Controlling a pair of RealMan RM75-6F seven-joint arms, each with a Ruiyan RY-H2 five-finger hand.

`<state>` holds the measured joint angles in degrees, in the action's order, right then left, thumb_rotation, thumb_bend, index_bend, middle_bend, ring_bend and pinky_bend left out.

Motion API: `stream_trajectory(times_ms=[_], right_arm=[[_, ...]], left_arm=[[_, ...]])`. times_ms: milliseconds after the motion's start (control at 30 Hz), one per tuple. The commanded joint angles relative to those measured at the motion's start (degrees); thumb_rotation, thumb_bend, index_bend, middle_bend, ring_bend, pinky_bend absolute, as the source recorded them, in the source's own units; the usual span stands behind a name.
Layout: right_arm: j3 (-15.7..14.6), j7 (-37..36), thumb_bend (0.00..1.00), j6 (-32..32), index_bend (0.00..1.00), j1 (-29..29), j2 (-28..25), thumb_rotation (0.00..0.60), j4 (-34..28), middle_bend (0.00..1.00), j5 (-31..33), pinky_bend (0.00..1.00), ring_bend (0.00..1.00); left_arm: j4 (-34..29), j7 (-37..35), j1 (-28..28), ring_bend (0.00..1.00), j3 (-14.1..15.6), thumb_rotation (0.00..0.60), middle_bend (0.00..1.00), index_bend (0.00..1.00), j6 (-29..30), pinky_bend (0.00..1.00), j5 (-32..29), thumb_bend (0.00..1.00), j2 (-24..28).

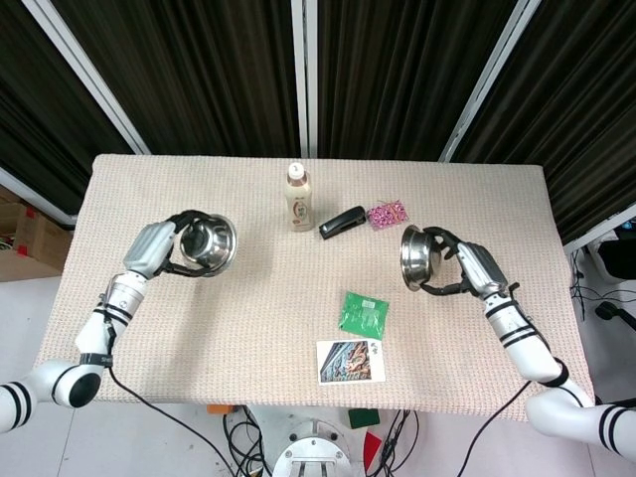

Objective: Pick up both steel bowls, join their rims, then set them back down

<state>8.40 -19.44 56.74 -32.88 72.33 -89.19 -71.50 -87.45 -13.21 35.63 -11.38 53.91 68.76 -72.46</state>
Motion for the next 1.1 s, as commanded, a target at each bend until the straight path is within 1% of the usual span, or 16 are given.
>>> stream_trajectory(times_ms=[33,133,300,333,400,467,500,533,567,600,633,667,767,900,1033,1100], right_arm=[[-2.16,17.07,0.2,-4.07,0.64,-0.38,-5.94,0.6,-7.05,0.48,12.24,0.41,0.33],[-2.2,22.52,0.2,-4.54,0.68,-1.46,-6.78,0.6,-8.73,0.48,16.81,0.41,0.33],[-3.14,31.28,0.2,-5.31,0.69,-3.74,-7.14,0.6,-10.16,0.47,23.89,0.41,0.33],[-3.21,32.06,0.2,-5.68,0.69,-4.11,-7.13,0.6,-10.33,0.47,24.89,0.41,0.33],[-3.05,32.5,0.2,-6.32,0.66,-4.61,-6.81,0.6,-10.36,0.45,26.37,0.41,0.31],[-3.05,32.34,0.2,-7.46,0.53,-4.95,-6.78,0.6,-10.36,0.36,27.04,0.34,0.23],[-3.05,32.19,0.19,-8.1,0.42,-5.12,-6.88,0.6,-10.37,0.28,27.23,0.27,0.16],[-3.05,32.12,0.18,-8.64,0.32,-5.32,-7.0,0.6,-10.33,0.21,27.46,0.21,0.1],[-3.03,32.12,0.16,-8.78,0.21,-5.41,-7.05,0.6,-10.31,0.13,27.5,0.13,0.04],[-2.9,31.95,0.14,-8.73,0.14,-5.41,-7.07,0.6,-10.36,0.08,27.41,0.09,0.01],[-2.64,31.44,0.09,-8.52,0.05,-5.28,-7.09,0.6,-10.49,0.03,27.2,0.04,0.0],[-2.52,31.04,0.06,-8.5,0.01,-5.17,-7.17,0.6,-10.62,0.01,27.03,0.02,0.0],[-2.43,30.37,0.02,-8.58,0.0,-4.95,-7.48,0.6,-10.79,0.0,26.96,0.0,0.0],[-2.53,30.16,0.0,-7.99,0.0,-4.63,-7.26,0.6,-10.65,0.0,27.01,0.0,0.0],[-2.6,29.85,0.0,-7.57,0.0,-4.21,-7.59,0.6,-10.98,0.0,26.7,0.0,0.0],[-2.58,29.54,0.0,-7.33,0.0,-3.93,-8.02,0.6,-11.48,0.0,26.23,0.0,0.0]], left_arm=[[0.96,16.02,1.87,0.52,3.36,0.6,0.58,0.64,-3.81,0.76,-8.16,0.13,2.7],[0.29,20.77,2.56,0.52,3.66,0.6,0.59,0.64,-4.24,0.76,-12.14,0.13,2.4],[-1.98,23.5,3.88,0.52,4.37,0.6,0.6,0.63,-7.56,0.76,-15.69,0.13,3.8],[-2.26,23.73,4.0,0.52,4.45,0.6,0.61,0.6,-7.7,0.75,-15.86,0.13,3.84],[-2.55,24.06,4.04,0.52,4.53,0.6,0.61,0.5,-7.29,0.75,-15.82,0.13,3.49],[-2.73,23.85,3.97,0.49,4.51,0.6,0.56,0.3,-7.0,0.72,-15.59,0.12,3.12],[-2.89,23.37,3.95,0.45,4.42,0.6,0.48,0.19,-7.14,0.69,-15.36,0.11,3.05],[-3.04,22.29,3.82,0.4,4.16,0.6,0.41,0.12,-7.24,0.66,-14.8,0.1,2.95],[-3.07,21.38,3.67,0.31,3.95,0.6,0.29,0.04,-7.17,0.6,-14.22,0.07,2.86],[-3.09,20.5,3.52,0.21,3.79,0.6,0.19,0.01,-7.17,0.51,-13.56,0.04,2.84],[-3.26,19.38,3.38,0.14,3.66,0.6,0.12,0.0,-7.45,0.44,-12.8,0.02,2.99],[-3.46,18.57,3.31,0.08,3.59,0.6,0.06,0.0,-7.83,0.36,-12.38,0.0,3.17],[-3.91,16.43,3.0,0.0,3.52,0.599,0.0,0.0,-8.34,0.23,-10.73,0.0,3.47],[-3.25,15.45,2.29,0.0,3.72,0.581,0.0,0.0,-7.17,0.17,-9.27,0.0,2.84],[-3.09,15.12,1.61,0.0,3.91,0.521,0.0,0.0,-6.09,0.14,-8.7,0.0,2.83],[-3.34,15.25,1.16,0.0,3.86,0.518,0.0,0.0,-4.99,0.13,-8.36,0.0,3.06]])
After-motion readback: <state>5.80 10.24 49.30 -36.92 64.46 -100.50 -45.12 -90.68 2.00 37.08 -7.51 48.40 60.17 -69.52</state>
